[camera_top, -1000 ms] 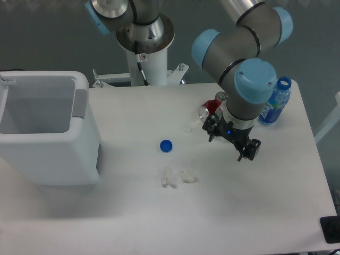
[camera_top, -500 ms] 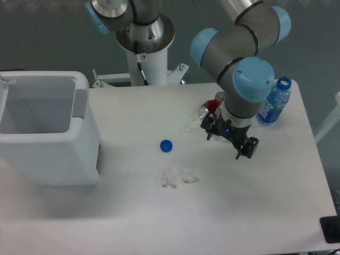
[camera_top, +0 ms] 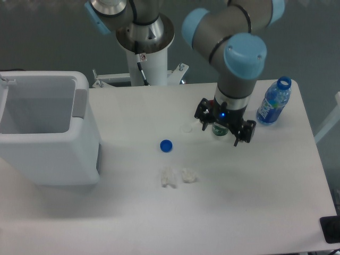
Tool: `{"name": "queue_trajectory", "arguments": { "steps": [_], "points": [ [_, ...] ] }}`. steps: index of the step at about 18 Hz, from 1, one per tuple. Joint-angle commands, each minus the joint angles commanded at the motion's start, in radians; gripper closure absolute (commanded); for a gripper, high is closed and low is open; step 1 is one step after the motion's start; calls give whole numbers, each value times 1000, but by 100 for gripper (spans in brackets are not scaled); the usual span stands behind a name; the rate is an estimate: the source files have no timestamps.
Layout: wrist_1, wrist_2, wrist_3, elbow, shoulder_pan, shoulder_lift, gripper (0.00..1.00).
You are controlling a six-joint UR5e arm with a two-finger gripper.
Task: Close the trash can
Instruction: 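Move the gripper up and over toward the trash can lid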
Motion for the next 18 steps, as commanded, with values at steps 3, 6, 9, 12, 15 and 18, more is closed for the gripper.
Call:
{"name": "queue_trajectory", "arguments": {
  "steps": [3, 6, 9, 12, 15, 18],
  "points": [
    [-3, -69, -20, 0, -2, 38, 17],
    [-6, -98, -95, -20, -8, 98, 56],
    [-6, -143, -141, -26, -17, 132, 75],
    [-6, -192, -256, -26, -34, 167, 76],
    [-9, -258, -322, -26, -41, 216, 79],
    [-11, -267, -368, -38, -81, 242, 93]
  ]
}}
